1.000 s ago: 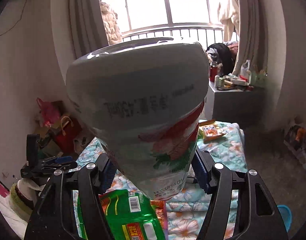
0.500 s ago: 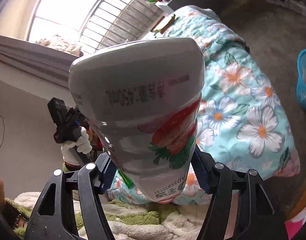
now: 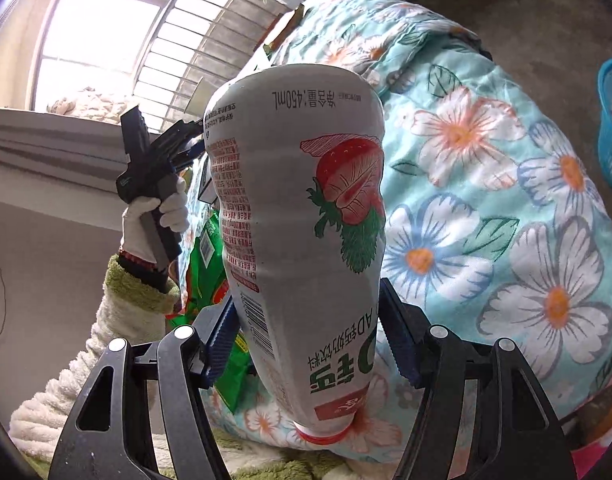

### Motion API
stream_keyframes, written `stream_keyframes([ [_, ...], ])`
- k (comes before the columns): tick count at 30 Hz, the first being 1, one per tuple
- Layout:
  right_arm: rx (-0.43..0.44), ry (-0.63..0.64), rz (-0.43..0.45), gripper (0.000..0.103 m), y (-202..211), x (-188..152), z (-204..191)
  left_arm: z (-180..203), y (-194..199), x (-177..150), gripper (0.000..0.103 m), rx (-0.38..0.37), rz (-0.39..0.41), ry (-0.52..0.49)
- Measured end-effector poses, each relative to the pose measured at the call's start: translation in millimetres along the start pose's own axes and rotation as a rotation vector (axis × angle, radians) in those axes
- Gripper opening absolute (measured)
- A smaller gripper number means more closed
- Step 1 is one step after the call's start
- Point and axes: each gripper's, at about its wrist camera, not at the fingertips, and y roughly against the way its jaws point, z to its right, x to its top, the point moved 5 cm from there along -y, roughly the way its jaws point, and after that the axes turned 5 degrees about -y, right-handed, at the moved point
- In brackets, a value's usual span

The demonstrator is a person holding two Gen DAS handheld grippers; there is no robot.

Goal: Collect trash
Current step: 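Lift the bottle with the right tool while the left tool grasps the KUYAN cable box, then carry the bottle and cable box to the wastebasket and open the right tool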

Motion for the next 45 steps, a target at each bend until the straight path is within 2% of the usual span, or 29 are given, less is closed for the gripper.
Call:
stream_keyframes([
  [2,0.008,-0.009,-0.004,0.062,14.5,3.4,6.4,-3.2,-0.7,-9.2,0.081,-0.023,-0.042,0.012],
  [7,-0.003,-0.004,-0.003,0.062,9.3,18.1,10.3,3.9,17.5,-32.4,0.081,-0.059,-0.121,-0.021],
  [11,0.0,0.007,0.004,0.062,2.4,22.4,4.5,23.5,27.4,-32.2,0.082,-0.045,-0.095,-0.149],
  [13,-0.004,0.001,0.001,0.062,-2.1,22.0,6.3,34.8,22.9,-29.5,0.087,-0.016,-0.095,-0.22],
  [15,-0.004,-0.005,-0.005,0.062,-6.2,21.4,6.5,43.6,15.7,-27.4,0.088,-0.003,-0.107,-0.284],
  [17,-0.006,-0.001,-0.007,0.062,3.4,11.0,14.8,51.1,7.2,-25.0,0.09,-0.017,-0.128,-0.335],
  [25,-0.011,0.006,-0.016,0.063,2.2,12.2,15.4,76.0,-17.0,-18.2,0.094,-0.071,-0.178,-0.486],
  [31,-0.006,0.002,-0.028,0.063,-7.6,18.1,13.0,86.7,-27.8,-29.1,0.095,-0.014,-0.211,-0.634],
  [34,-0.003,0.001,-0.035,0.063,-10.8,19.3,12.7,85.9,-34.3,-33.4,0.095,0.035,-0.222,-0.651],
  [38,-0.003,-0.005,-0.041,0.063,-12.3,19.9,12.1,85.1,-32.7,-35.5,0.095,0.059,-0.207,-0.649],
  [45,0.038,-0.077,-0.051,0.065,-25.4,21.2,14.7,87.8,-27.1,-37.1,0.093,0.125,-0.182,-0.633],
])
